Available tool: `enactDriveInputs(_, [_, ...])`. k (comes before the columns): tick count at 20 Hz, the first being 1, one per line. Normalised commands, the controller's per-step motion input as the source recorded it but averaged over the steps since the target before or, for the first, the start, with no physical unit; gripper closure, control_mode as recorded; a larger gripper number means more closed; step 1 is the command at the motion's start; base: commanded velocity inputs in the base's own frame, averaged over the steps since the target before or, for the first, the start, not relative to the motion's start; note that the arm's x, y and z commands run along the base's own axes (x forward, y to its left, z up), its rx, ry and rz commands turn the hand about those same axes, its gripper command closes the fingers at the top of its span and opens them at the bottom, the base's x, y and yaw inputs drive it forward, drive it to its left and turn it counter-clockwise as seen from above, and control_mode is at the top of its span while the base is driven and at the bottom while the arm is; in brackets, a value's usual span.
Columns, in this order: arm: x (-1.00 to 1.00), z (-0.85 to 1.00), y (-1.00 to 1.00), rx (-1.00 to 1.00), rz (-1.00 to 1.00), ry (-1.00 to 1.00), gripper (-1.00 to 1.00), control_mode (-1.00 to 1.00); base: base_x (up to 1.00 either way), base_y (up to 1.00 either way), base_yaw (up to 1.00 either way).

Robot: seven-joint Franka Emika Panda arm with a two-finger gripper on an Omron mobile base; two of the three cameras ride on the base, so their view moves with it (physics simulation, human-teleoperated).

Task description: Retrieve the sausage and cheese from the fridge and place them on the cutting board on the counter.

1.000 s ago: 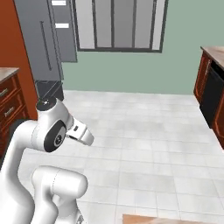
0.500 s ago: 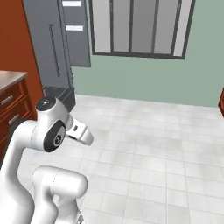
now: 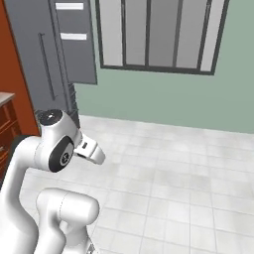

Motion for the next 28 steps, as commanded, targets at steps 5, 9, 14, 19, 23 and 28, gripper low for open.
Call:
enactDriveInputs(5, [0.00,0.00,0.00,0.00,0.00,0.00,-1.00,1.00,0.88,-0.19,0.02])
enactDriveInputs(9, [0.00,0.00,0.00,0.00,0.00,0.00,-1.00,1.00,0.88,-0.18,0.02])
enactDriveInputs(14, [0.00,0.00,0.00,0.00,0.00,0.00,-1.00,1.00,0.88,-0.19,0.02])
enactDriveInputs(19, [0.00,0.00,0.00,0.00,0.00,0.00,-1.00,1.00,0.86,-0.23,0.02])
enactDriveInputs(23, [0.00,0.00,0.00,0.00,0.00,0.00,-1.00,1.00,0.83,-0.28,0.02])
enactDriveInputs(28, [0.00,0.00,0.00,0.00,0.00,0.00,-1.00,1.00,0.82,-0.28,0.02])
